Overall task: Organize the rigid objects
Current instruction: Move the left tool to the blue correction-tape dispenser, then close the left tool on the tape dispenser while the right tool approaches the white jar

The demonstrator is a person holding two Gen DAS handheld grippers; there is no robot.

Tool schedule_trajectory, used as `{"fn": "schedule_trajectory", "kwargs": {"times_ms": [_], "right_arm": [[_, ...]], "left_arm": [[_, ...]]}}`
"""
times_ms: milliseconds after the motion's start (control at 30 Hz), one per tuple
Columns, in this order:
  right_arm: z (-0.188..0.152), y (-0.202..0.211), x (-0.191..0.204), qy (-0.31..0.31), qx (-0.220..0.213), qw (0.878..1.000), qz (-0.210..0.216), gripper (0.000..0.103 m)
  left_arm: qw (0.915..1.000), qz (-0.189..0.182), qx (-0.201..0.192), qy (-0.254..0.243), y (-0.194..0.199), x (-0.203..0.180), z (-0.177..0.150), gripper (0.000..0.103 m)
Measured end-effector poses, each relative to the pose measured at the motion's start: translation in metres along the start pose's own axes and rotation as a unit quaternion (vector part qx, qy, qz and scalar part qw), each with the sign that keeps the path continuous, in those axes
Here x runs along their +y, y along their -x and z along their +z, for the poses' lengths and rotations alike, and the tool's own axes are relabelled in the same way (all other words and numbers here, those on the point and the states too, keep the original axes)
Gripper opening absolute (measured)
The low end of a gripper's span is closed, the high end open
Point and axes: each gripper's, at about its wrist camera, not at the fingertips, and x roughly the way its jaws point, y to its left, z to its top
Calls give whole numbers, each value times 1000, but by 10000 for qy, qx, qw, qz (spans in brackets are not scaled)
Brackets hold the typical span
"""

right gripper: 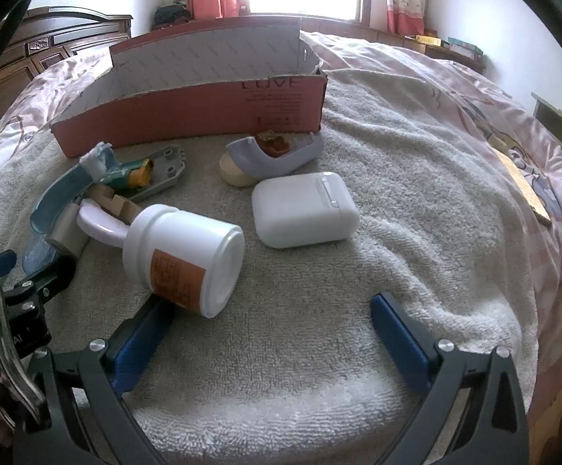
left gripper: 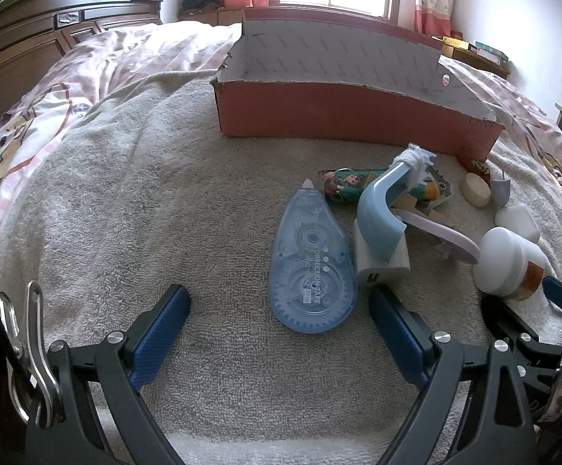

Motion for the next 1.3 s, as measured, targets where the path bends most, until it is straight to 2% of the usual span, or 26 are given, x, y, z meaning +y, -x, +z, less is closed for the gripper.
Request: {"fn": "schedule_trajectory", "kwargs": {"times_ms": [367, 633, 900, 1033, 1100, 1300], "right_arm": [[2, 3, -8, -41, 86, 9997, 238, 103], [-1, 8, -13, 8, 218, 9988, 443, 103], [-3, 20, -17, 24, 195, 9969, 764, 100], [-2, 28, -15, 56, 27, 9963, 858, 99], [0, 31, -12, 93, -36, 9957, 919, 99], [1, 42, -2, 310, -242, 9928, 1128, 98]], "left_arm": [[10000, -50, 6, 8, -4, 2, 1, 94], [9999, -121, -52, 15, 7, 6, 6, 77], [9974, -142, -219, -679, 9, -15, 13, 57], [9980, -275, -92, -560, 2, -10, 16, 52], [9982, -327, -99, -501, 3, -6, 17, 41], [9978, -420, 58, -505, 11, 3, 9, 41]]}}
